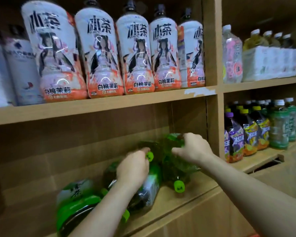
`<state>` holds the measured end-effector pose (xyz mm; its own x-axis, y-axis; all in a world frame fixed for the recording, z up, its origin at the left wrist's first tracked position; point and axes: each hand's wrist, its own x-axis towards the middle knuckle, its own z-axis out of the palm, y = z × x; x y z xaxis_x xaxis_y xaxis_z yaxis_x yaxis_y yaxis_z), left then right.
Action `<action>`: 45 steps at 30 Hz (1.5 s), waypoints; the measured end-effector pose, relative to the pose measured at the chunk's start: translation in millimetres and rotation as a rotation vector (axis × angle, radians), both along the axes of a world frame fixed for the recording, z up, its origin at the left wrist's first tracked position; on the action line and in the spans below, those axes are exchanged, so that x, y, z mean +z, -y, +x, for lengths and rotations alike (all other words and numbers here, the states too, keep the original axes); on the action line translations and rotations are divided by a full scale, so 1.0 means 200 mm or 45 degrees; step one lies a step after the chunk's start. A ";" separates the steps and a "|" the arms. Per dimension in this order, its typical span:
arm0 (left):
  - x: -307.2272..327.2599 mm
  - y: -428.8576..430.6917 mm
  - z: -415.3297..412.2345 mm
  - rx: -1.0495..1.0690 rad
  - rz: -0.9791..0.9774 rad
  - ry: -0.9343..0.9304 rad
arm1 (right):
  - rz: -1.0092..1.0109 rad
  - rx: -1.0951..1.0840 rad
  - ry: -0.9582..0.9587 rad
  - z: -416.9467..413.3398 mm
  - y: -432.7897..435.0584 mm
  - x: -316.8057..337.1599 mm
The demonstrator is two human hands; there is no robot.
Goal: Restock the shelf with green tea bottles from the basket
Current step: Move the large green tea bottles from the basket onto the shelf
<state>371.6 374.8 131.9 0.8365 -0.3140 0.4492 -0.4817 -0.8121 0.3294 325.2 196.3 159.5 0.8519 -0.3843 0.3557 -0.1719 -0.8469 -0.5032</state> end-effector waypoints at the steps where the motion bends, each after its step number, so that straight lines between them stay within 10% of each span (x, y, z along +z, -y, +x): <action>1: 0.01 0.03 0.02 0.003 0.068 -0.023 | -0.018 0.017 0.037 0.02 0.00 0.00; 9: 0.08 0.12 0.02 -0.023 0.184 -0.181 | -0.512 0.069 -0.259 0.03 0.12 -0.07; 16: -0.10 0.13 -0.28 -0.206 0.159 0.203 | -0.337 -0.029 -0.163 -0.12 0.10 -0.17; 27: -0.38 0.36 -0.39 -0.462 0.455 0.080 | -0.519 -0.239 -0.104 -0.30 0.03 -0.36; 33: -0.39 0.49 -0.41 -0.486 0.137 -0.132 | -0.221 -0.065 -0.172 -0.20 0.14 -0.26; 38: -0.28 0.44 -0.32 -0.347 0.215 0.009 | 0.510 0.130 0.102 -0.17 0.14 -0.20; 45: -0.31 0.32 -0.27 -0.159 0.268 0.049 | -0.350 0.150 -0.393 -0.32 0.03 -0.25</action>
<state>317.6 309.9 68.9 0.7688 -0.5038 0.3940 -0.5916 -0.7942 0.1389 261.2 191.0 109.7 0.9668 -0.2045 0.1529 -0.1731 -0.9651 -0.1964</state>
